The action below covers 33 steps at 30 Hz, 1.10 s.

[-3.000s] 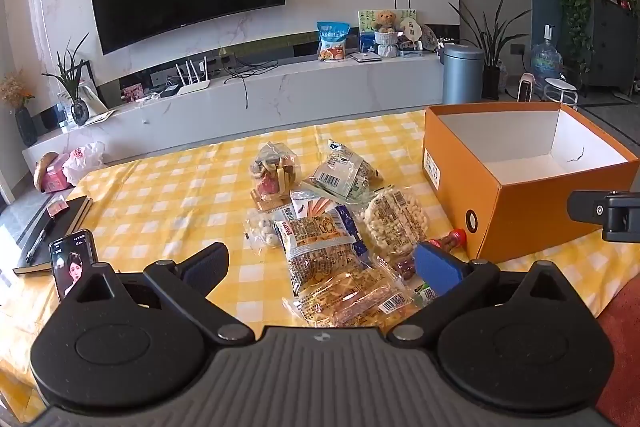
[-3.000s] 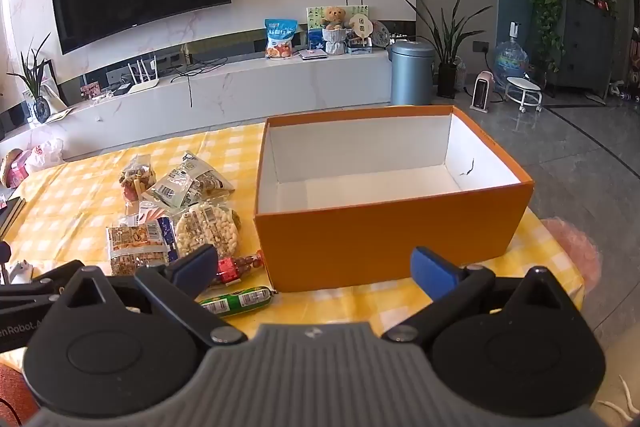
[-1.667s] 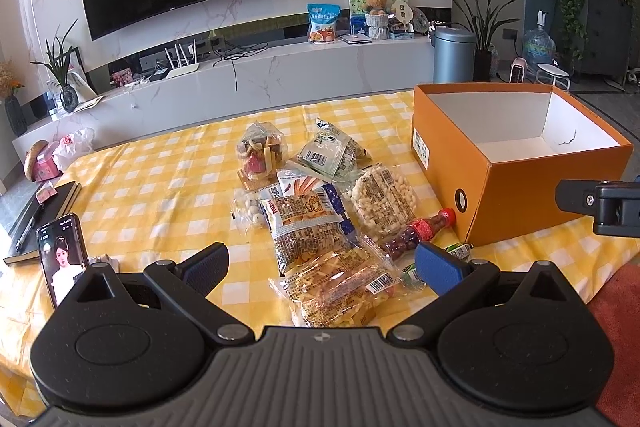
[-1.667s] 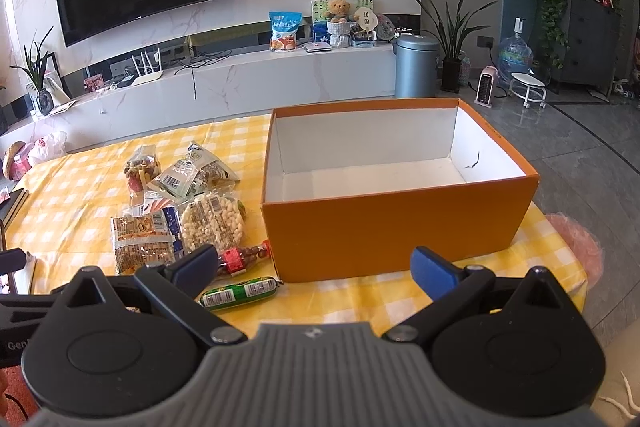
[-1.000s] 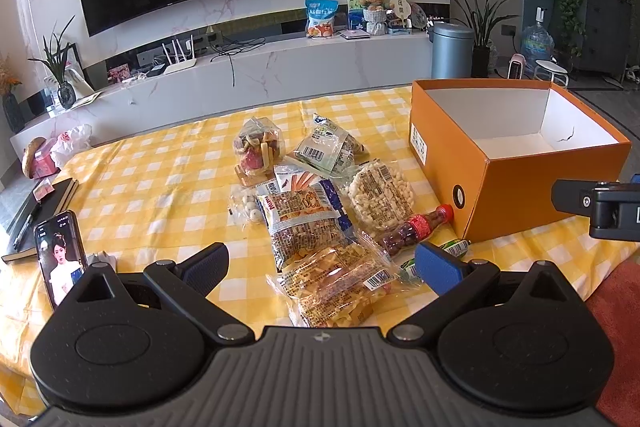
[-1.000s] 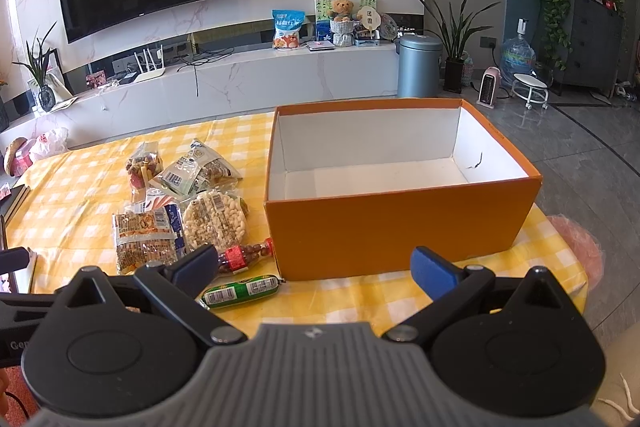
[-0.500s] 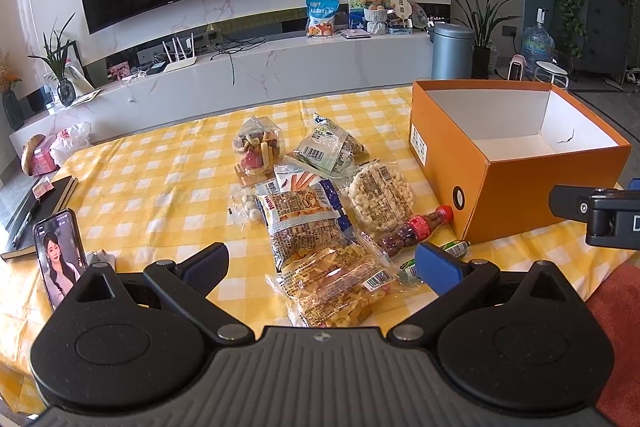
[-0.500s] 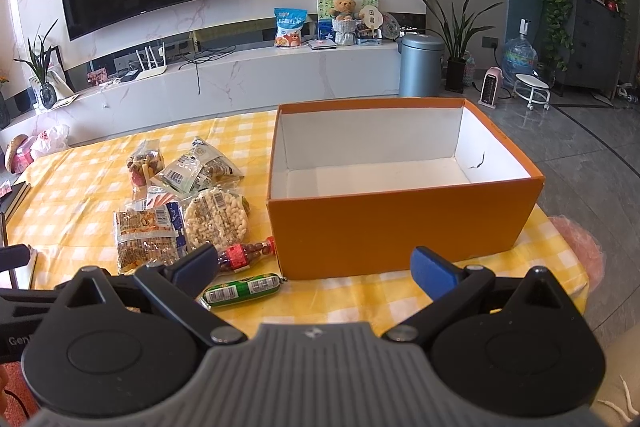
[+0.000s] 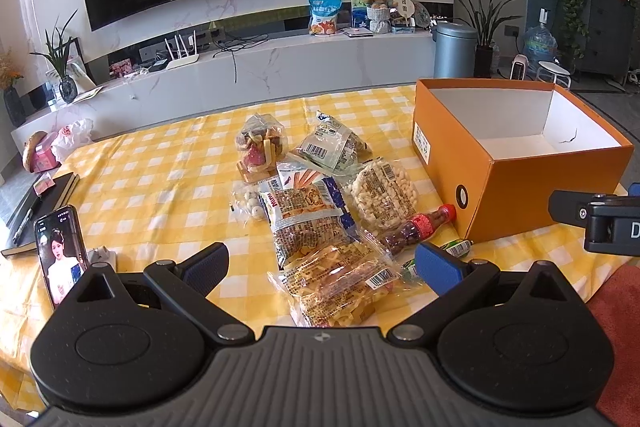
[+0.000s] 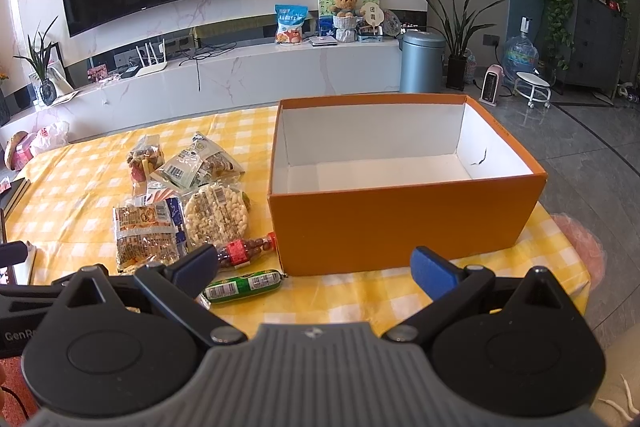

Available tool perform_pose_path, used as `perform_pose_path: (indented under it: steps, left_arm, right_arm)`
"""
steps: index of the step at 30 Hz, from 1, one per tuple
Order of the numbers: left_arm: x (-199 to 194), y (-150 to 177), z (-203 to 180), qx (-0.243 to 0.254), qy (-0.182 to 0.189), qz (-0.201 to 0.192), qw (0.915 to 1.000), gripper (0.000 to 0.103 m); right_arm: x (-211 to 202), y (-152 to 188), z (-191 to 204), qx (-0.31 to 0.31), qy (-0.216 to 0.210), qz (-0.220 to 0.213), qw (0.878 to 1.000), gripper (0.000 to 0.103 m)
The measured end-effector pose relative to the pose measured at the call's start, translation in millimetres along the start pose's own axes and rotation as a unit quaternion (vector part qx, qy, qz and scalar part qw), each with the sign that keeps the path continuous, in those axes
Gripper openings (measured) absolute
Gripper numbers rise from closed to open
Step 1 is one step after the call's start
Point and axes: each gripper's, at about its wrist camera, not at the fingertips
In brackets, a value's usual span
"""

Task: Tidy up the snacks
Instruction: 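Move both tools down toward the snack pile beside the orange box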

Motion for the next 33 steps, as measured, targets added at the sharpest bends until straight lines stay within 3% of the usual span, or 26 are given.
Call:
perform_pose_path:
  steps: [8,11,15,17,19,20,24,27,33]
  left_arm:
    - [1,1,2,0.002,0.009,0.003,0.9999,0.103]
    - [1,5,7,-0.009,0.037,-0.014,0.9992,0.103]
    - [6,10,11,-0.018,0.03,-0.02,0.9992,0.103]
    - [10,12,13,-0.018,0.032,-0.01,0.9993,0.099]
    - [17,15,18,-0.014,0.046,0.003,0.9988,0.084]
    - [20,16,18,-0.01,0.051,0.007,0.9986,0.083]
    - [35,22,27,-0.015,0.073,0.026,0.9968,0.077]
    - [47,24,37,-0.032,0.071,0.038,0.9963,0.077]
    - [71,21,62,-0.089,0.078,0.08,0.9897,0.085]
  right_arm:
    - [5,0,1,-0.001,-0.002,0.002,1.0,0.1]
    - [6,5,0,0.002,-0.006,-0.017,1.0,0.1]
    - [12,14,-1,0.0,-0.023,-0.044,0.999,0.1]
    - [19,18,1,-0.008,-0.032,-0.044,0.998,0.1]
    - [25,22,3,-0.019,-0.04,-0.042,0.998,0.1]
    - [29,23,6,-0.026,-0.042,-0.039,0.998,0.1]
    - [43,27,15,-0.047,-0.06,-0.02,0.997,0.084]
    - [56,28,20,-0.047,-0.081,0.0,0.996,0.073]
    - [79,28,38,-0.057,-0.121,0.025,0.991,0.048]
Point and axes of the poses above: each gripper's, at about its wrist camera, not at the fingertips, and x roughly the way its jaws point, z to its left, y to its underside, and after that the axes turned 11 degrees about -x, right-handed
